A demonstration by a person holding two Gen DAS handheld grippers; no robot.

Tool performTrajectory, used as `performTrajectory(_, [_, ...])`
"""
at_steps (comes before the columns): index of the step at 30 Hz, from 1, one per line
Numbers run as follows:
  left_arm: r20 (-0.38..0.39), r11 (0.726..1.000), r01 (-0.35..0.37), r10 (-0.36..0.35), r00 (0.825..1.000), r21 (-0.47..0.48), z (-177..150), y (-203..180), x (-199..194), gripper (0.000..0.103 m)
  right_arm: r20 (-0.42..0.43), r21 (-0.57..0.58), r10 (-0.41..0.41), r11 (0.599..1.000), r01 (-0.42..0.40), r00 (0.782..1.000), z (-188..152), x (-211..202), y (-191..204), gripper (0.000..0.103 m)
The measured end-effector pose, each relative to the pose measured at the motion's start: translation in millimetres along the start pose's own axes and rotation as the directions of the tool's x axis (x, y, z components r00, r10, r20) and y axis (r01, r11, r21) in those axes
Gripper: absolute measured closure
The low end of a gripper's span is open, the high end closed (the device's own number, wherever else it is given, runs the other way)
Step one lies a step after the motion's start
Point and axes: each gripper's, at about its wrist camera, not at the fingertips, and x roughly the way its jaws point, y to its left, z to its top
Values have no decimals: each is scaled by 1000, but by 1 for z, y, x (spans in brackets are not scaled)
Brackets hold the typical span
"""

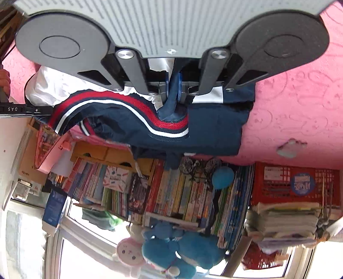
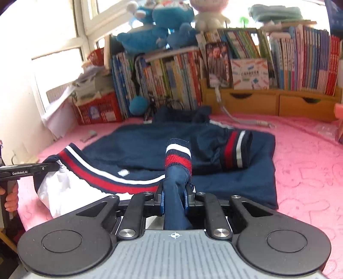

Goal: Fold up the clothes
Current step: 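Carry the striped cuff across the jacket with the right gripper, then release the cuff and lift both open grippers off the jacket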

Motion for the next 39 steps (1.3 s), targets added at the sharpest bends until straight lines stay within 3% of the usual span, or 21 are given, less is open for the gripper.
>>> performTrajectory(2, [70, 999, -2, -2, 998, 52, 28, -9, 5, 98, 80, -32, -12, 999, 14, 997, 21, -10, 6, 86])
performTrajectory(6, [137, 992, -52, 36, 990, 118, 77, -13, 46, 97, 208, -82, -69, 993, 87, 976, 72, -5, 5, 86])
performTrajectory(9, [98, 983, -112, 98, 990, 149, 89, -5, 97, 97, 216, -92, -150, 981, 173, 965, 101, 32, -10, 84])
performTrajectory(14, [-4, 961, -197, 202, 979, 196, 85, 13, 178, 96, 108, -68, -235, 968, 243, 966, 103, 114, -38, 84])
performTrajectory(20, [-100, 937, -251, 281, 954, 243, 49, 30, 228, 94, -17, -75, -296, 953, 294, 955, 86, 191, -61, 81])
performTrajectory(22, [-126, 926, -259, 302, 945, 274, 40, 35, 237, 91, -50, -88, -305, 950, 300, 951, 79, 205, -65, 78])
performTrajectory(24, [-150, 908, -272, 332, 931, 319, 32, 39, 245, 76, -87, -98, -318, 946, 310, 944, 73, 218, -70, 70])
performTrajectory(29, [-154, 895, -346, 398, 904, 281, 40, 48, 243, 48, -166, -104, -372, 928, 358, 913, 67, 244, -79, 42])
performTrajectory(31, [-133, 902, -355, 394, 909, 245, 46, 50, 225, 48, -135, -127, -410, 910, 395, 902, 72, 233, -72, 34])
performTrajectory(34, [-62, 892, -383, 408, 911, 240, 49, 43, 186, 47, -7, -202, -435, 883, 425, 900, 76, 195, -52, 24])
performTrajectory(35, [-35, 888, -388, 408, 912, 247, 48, 38, 171, 47, 35, -222, -435, 875, 431, 900, 76, 181, -45, 15])
performTrajectory(39, [3, 923, -283, 292, 956, 262, 32, 1, 121, 38, 137, -281, -369, 875, 394, 919, 64, 122, -12, 10])
